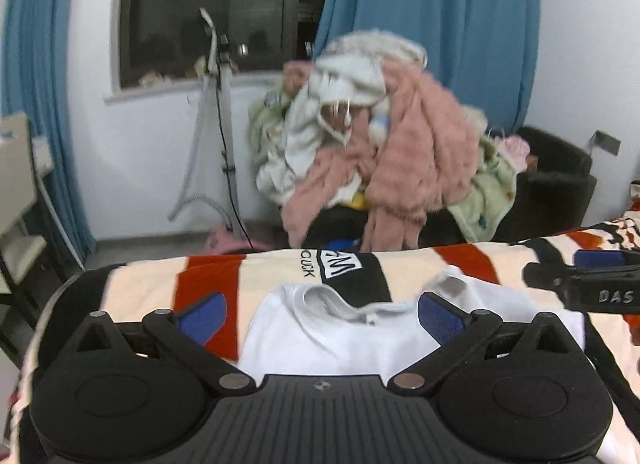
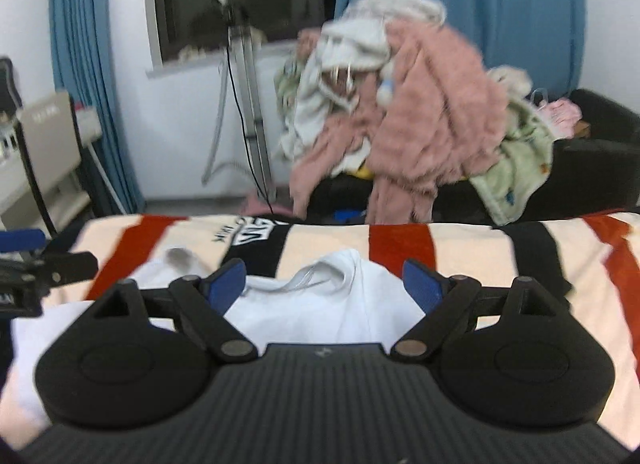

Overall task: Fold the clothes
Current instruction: 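Lower the T-shirt flat onto the bedspread and open both grippers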

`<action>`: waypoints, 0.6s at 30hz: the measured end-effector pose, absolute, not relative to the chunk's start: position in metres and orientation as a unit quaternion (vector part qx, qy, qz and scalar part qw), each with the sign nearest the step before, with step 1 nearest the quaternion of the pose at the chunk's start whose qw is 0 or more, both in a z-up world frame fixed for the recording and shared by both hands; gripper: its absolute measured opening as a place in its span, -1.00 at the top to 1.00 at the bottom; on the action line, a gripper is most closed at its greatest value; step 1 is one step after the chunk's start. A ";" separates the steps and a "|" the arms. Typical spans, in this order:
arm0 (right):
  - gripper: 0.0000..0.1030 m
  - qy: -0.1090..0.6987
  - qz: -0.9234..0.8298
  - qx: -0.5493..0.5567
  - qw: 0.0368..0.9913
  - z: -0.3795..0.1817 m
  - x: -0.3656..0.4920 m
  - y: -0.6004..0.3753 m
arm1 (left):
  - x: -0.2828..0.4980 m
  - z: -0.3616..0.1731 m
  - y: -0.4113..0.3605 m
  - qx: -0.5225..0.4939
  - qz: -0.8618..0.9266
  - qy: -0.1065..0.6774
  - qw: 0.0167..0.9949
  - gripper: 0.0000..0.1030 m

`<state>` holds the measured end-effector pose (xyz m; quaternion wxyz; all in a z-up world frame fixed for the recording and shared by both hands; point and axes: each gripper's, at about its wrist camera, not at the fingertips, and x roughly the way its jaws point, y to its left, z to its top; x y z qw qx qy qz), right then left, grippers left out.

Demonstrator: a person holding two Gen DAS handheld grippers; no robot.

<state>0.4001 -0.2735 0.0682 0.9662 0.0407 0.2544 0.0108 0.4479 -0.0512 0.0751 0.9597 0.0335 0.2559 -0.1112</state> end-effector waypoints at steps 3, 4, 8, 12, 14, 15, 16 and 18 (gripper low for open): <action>-0.69 0.227 0.011 0.048 0.973 0.075 0.328 -0.272 | 0.366 0.096 -0.045 0.045 -0.107 0.232 0.966 -0.99; -0.69 0.219 0.011 0.049 0.974 0.077 0.303 -0.271 | 0.338 0.100 -0.041 0.044 -0.103 0.224 0.968 -0.99; -0.69 0.188 0.017 0.068 0.980 0.077 0.207 -0.267 | 0.241 0.105 -0.032 0.046 -0.076 0.202 0.975 -0.99; -0.69 0.162 0.033 0.040 0.985 0.074 0.129 -0.259 | 0.158 0.102 -0.023 0.038 -0.056 0.183 0.981 -0.99; -0.69 0.134 0.035 0.022 0.990 0.067 0.098 -0.256 | 0.124 0.094 -0.014 0.016 -0.050 0.178 0.983 -0.99; -0.69 0.123 0.033 0.017 0.992 0.060 0.083 -0.256 | 0.109 0.090 -0.011 0.008 -0.049 0.176 0.983 -0.99; -0.69 0.120 0.031 0.023 0.992 0.055 0.075 -0.257 | 0.096 0.086 -0.007 0.002 -0.050 0.173 0.984 -0.99; -0.69 0.115 0.028 0.035 0.992 0.043 0.058 -0.261 | 0.076 0.079 0.000 -0.018 -0.052 0.169 0.984 -0.99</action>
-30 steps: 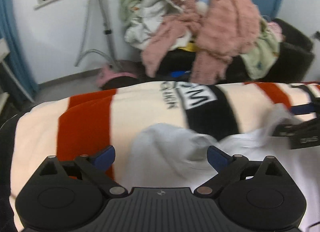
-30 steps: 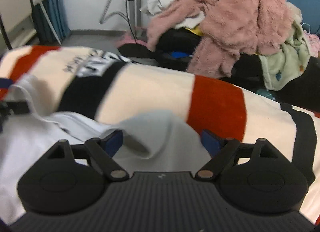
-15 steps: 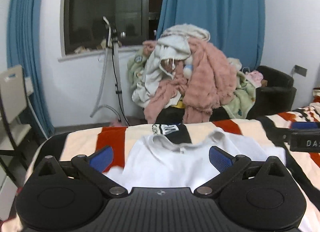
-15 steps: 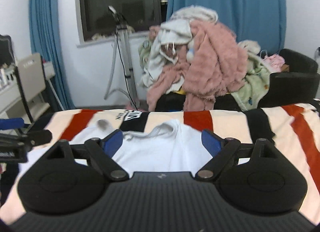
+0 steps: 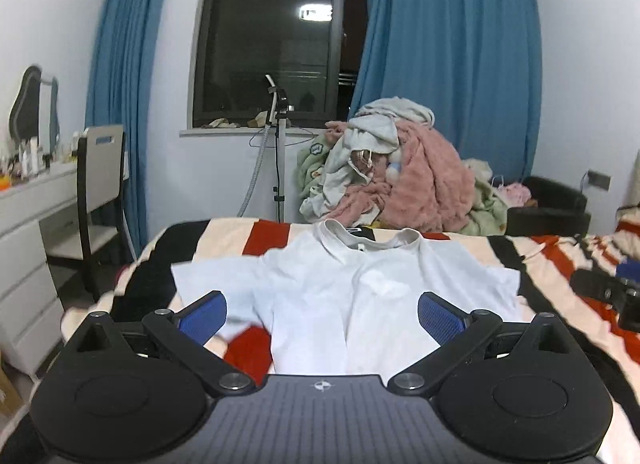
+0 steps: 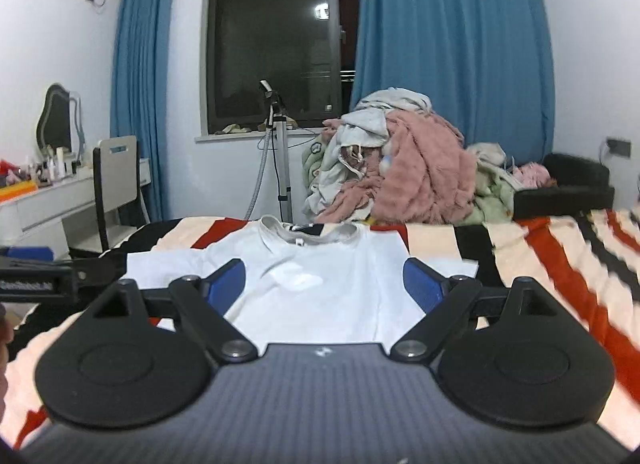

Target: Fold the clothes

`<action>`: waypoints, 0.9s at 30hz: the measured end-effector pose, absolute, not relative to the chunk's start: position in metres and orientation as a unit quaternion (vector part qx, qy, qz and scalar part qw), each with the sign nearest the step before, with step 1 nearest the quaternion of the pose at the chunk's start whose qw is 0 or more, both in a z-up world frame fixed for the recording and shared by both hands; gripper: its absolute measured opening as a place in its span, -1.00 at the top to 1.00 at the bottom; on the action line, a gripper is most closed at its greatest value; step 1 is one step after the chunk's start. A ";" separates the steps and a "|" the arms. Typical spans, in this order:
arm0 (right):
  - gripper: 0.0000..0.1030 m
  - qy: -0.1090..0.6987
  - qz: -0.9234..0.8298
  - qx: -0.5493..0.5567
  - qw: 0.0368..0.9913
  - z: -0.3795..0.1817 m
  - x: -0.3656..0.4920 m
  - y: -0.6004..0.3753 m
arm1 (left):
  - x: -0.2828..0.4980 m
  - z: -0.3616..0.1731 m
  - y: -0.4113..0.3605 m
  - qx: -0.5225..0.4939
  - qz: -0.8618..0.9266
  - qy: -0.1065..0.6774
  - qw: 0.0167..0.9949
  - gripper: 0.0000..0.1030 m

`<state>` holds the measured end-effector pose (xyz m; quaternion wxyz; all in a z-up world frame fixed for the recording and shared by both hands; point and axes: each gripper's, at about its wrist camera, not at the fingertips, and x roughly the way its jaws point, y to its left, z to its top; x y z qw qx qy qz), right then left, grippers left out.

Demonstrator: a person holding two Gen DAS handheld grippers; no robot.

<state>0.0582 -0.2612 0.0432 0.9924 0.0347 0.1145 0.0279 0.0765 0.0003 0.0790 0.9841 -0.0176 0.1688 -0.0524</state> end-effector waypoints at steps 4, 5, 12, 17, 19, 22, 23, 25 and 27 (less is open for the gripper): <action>-0.69 0.112 0.030 0.065 0.991 0.024 0.041 -0.268 | 0.054 0.063 0.012 -0.048 -0.057 0.170 0.983 -0.99; -0.69 0.117 0.031 0.071 0.990 0.022 0.043 -0.268 | 0.053 0.059 0.013 -0.048 -0.057 0.174 0.982 -0.99; -0.69 0.132 0.024 0.098 0.986 0.008 0.050 -0.267 | 0.096 0.023 0.030 -0.093 -0.036 0.225 0.969 -0.93; -0.69 0.156 0.024 0.111 0.981 -0.010 0.068 -0.268 | 0.159 0.002 0.067 -0.162 0.001 0.252 0.954 -0.79; -0.69 0.167 0.023 0.116 0.979 -0.019 0.079 -0.268 | 0.190 -0.006 0.087 -0.191 0.018 0.256 0.948 -0.73; -0.69 0.179 0.015 0.127 0.976 -0.032 0.101 -0.272 | 0.234 -0.020 0.113 -0.237 0.038 0.255 0.937 -0.59; -0.69 0.182 0.011 0.131 0.974 -0.036 0.109 -0.274 | 0.248 -0.025 0.120 -0.251 0.042 0.256 0.932 -0.52; -0.69 0.191 0.003 0.134 0.972 -0.046 0.122 -0.277 | 0.279 -0.035 0.136 -0.274 0.054 0.263 0.923 -0.37; -0.69 0.198 -0.007 0.137 0.971 -0.055 0.134 -0.280 | 0.309 -0.041 0.152 -0.279 0.069 0.264 0.921 -0.28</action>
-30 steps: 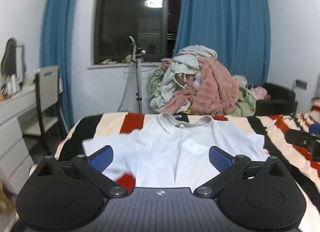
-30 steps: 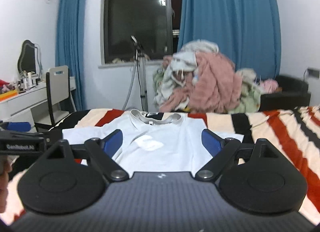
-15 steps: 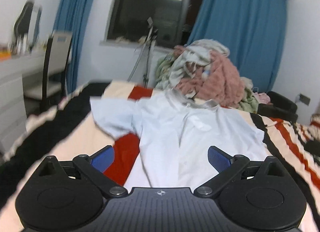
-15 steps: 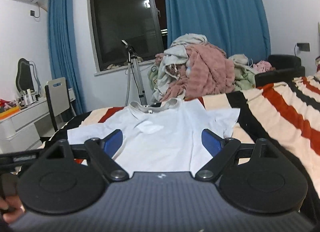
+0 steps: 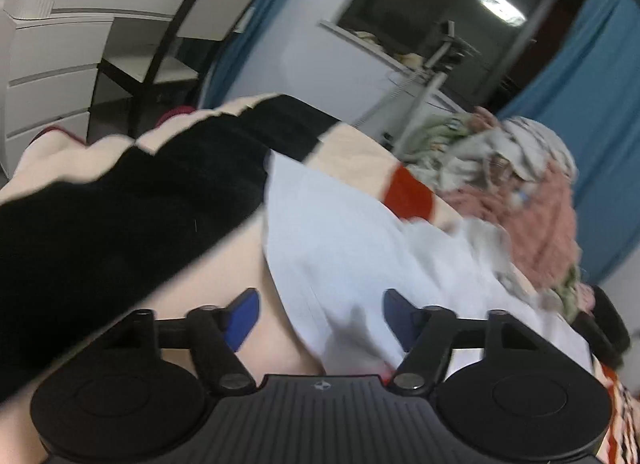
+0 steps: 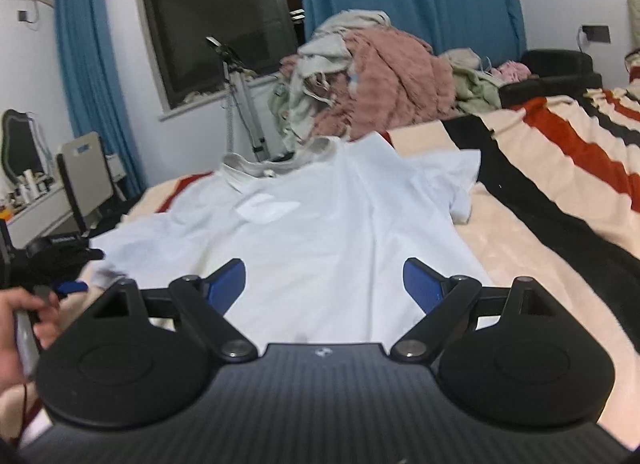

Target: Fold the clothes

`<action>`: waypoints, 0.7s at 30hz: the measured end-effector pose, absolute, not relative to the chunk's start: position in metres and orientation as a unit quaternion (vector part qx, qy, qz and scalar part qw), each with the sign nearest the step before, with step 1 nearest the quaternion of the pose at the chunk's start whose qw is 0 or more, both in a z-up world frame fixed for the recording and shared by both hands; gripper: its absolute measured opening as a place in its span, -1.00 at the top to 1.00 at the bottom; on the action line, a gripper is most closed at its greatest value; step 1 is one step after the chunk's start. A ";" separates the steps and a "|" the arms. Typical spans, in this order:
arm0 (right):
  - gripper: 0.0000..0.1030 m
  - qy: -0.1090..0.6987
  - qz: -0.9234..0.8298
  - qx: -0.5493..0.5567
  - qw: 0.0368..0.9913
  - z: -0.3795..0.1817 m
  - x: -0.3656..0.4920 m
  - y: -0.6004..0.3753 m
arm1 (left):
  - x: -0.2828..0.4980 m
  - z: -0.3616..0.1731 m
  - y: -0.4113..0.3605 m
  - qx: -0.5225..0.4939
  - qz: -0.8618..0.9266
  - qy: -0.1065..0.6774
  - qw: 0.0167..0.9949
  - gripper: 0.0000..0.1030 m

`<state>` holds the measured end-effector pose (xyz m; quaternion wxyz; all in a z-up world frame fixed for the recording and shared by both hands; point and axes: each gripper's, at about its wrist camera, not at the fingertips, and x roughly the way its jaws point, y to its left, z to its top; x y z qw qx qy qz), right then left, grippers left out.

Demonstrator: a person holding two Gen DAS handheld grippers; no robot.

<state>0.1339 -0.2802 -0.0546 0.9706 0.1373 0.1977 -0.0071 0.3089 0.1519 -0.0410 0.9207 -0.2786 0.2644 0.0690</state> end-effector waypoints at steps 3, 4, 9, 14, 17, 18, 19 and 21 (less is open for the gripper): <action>-0.69 0.203 -0.021 0.152 0.967 -0.065 0.151 -0.284 | 0.345 -0.043 0.166 -0.282 0.066 0.264 0.920 -0.09; -0.69 0.205 -0.025 0.151 0.967 -0.067 0.155 -0.284 | 0.356 -0.043 0.169 -0.278 0.063 0.263 0.922 -0.02; -0.69 0.217 -0.036 0.143 0.965 -0.077 0.174 -0.278 | 0.416 -0.035 0.170 -0.222 0.069 0.304 0.924 0.71; -0.69 0.220 -0.044 0.118 0.967 -0.082 0.183 -0.272 | 0.472 0.009 0.173 -0.139 0.085 0.313 0.936 0.96; -0.69 0.216 -0.043 0.107 0.969 -0.084 0.187 -0.272 | 0.502 0.040 0.171 -0.051 0.147 0.269 0.950 0.96; -0.69 0.216 -0.040 0.105 0.970 -0.085 0.188 -0.271 | 0.509 0.043 0.170 -0.029 0.167 0.258 0.951 0.95; -0.69 0.215 -0.038 0.100 0.971 -0.086 0.189 -0.270 | 0.516 0.044 0.171 -0.010 0.185 0.249 0.951 0.95; -0.69 0.213 -0.036 0.087 0.972 -0.088 0.191 -0.267 | 0.526 0.038 0.179 -0.017 0.198 0.254 0.947 0.90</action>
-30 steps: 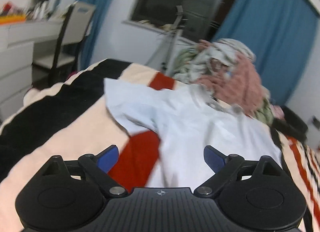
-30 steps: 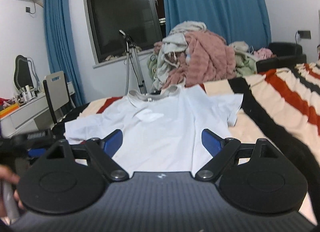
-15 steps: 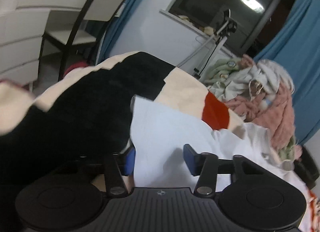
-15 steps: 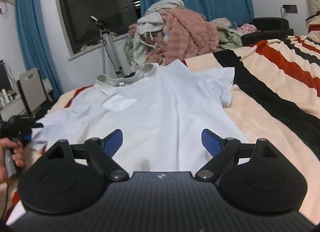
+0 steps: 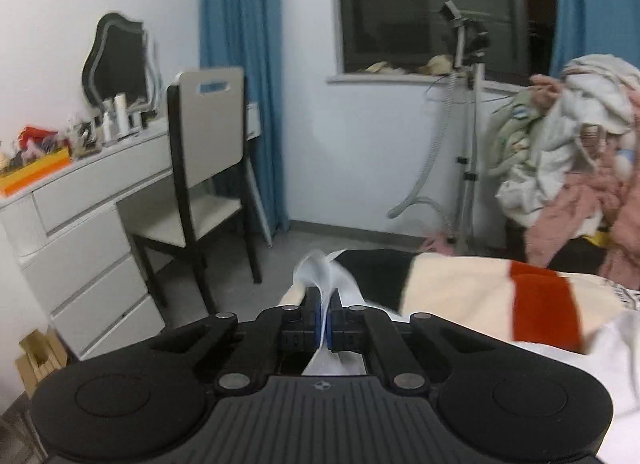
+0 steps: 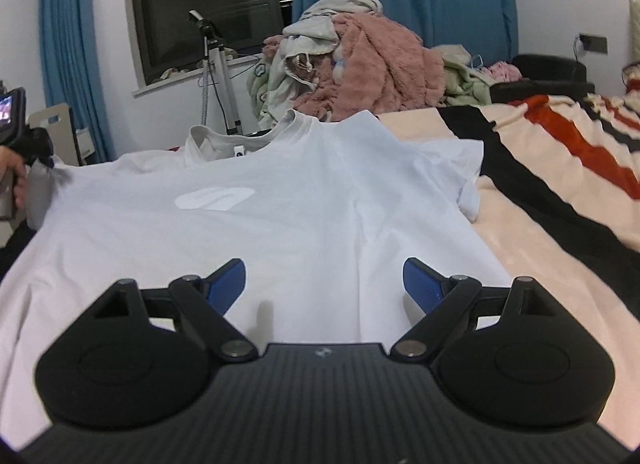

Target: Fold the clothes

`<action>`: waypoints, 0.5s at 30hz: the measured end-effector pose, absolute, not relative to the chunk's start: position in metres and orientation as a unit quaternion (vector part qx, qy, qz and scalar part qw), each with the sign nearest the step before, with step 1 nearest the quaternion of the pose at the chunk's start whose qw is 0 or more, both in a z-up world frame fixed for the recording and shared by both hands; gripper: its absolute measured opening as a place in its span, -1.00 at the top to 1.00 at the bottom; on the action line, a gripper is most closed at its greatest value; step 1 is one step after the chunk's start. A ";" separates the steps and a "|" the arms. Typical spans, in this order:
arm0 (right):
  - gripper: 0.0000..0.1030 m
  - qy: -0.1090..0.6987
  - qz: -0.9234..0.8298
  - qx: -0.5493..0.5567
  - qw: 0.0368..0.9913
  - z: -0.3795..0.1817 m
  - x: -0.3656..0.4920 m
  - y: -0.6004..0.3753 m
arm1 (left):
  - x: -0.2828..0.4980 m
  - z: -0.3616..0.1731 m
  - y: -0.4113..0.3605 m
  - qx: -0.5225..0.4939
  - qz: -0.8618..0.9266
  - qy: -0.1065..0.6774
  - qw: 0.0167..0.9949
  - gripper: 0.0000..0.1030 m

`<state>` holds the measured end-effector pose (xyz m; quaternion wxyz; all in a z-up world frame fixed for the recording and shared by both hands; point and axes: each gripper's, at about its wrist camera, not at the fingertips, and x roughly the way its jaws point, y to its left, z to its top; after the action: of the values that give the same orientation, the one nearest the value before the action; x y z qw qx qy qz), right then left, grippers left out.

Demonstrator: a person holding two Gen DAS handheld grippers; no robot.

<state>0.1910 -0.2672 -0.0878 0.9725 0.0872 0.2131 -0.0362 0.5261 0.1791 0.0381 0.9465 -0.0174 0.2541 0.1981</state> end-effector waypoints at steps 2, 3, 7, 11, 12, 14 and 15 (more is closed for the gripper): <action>-0.69 0.212 -0.034 0.077 0.974 -0.089 0.193 -0.265 | 0.527 0.030 0.189 -0.043 0.204 0.260 0.943 0.50; -0.69 0.211 -0.031 0.075 0.974 -0.090 0.194 -0.264 | 0.524 0.026 0.193 -0.053 0.207 0.267 0.940 0.32; -0.69 0.211 -0.025 0.071 0.974 -0.090 0.198 -0.261 | 0.491 0.024 0.203 -0.054 0.186 0.286 0.938 0.01; -0.69 0.201 -0.021 0.076 0.976 -0.085 0.193 -0.262 | 0.402 0.028 0.194 -0.068 0.130 0.311 0.939 -0.10; -0.69 0.198 -0.021 0.077 0.977 -0.083 0.191 -0.262 | 0.375 0.029 0.185 -0.068 0.116 0.322 0.937 -0.11; -0.69 0.193 -0.019 0.079 0.978 -0.079 0.185 -0.262 | 0.316 0.027 0.167 -0.070 0.085 0.345 0.932 -0.13; -0.69 0.189 -0.019 0.079 0.978 -0.076 0.182 -0.263 | 0.283 0.025 0.156 -0.071 0.070 0.357 0.929 -0.12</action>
<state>0.1819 -0.2627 -0.0763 0.9785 0.0793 0.1895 -0.0185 0.2831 0.1562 0.0255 0.9288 -0.0713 0.3569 0.0696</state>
